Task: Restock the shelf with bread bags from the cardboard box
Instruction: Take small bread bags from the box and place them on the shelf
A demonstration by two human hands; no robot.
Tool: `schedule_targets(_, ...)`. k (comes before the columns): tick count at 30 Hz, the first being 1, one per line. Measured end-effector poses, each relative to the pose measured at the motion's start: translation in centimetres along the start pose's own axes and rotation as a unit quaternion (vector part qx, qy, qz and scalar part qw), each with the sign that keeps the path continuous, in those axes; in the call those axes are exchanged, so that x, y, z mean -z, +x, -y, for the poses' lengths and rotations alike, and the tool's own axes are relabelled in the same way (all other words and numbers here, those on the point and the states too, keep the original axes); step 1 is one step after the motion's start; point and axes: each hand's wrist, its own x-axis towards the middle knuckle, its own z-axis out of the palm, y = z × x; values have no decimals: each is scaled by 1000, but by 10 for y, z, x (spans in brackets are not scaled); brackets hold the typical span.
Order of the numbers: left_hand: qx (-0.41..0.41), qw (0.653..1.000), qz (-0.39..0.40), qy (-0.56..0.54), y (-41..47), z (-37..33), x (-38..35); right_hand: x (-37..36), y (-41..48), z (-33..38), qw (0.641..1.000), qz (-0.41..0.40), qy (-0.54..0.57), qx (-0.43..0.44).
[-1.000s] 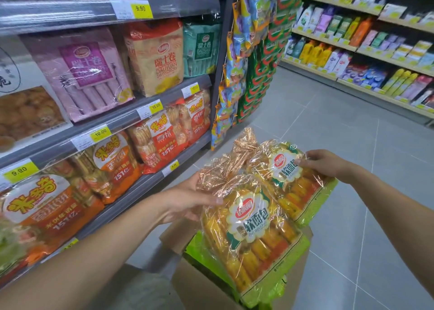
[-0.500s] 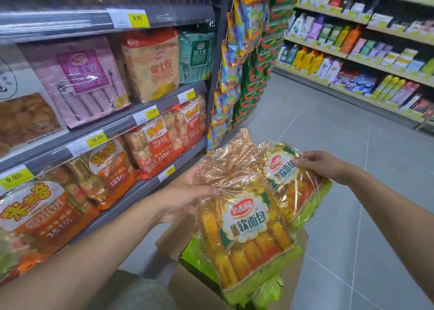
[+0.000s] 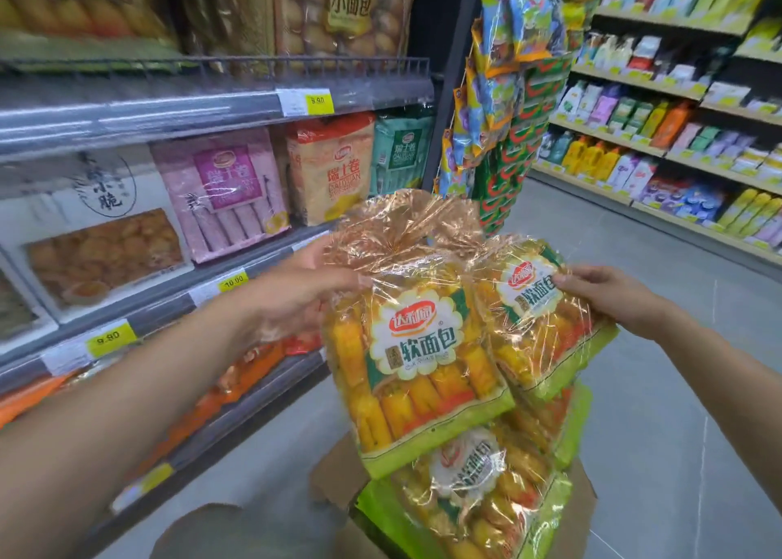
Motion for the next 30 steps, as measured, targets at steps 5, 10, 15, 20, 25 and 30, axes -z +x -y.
schedule_targets(5,-64,994,-90,27,-37,-56,31,-26,25,35,993,-79,75,51)
schedule_targets(10,-131,977,-153,69,-82,-103,64,-70,41,94,977,-104,154,107)
schedule_targets(15,-180,951,-230,97,-132,-146,89,-109,56,158,960,-94,189,182)
schedule_targets(20,-183,930,-297,114,-185,-176,111,-151,47,224,953,-66,167,246)
schedule_targets(25,-217,914,-334,79,-223,-191,127,-192,44,274,936,-10,214,280)
schedule_targets(30,-214,905,-361,69,-255,-199,142,-221,40,321,927,26,205,313)
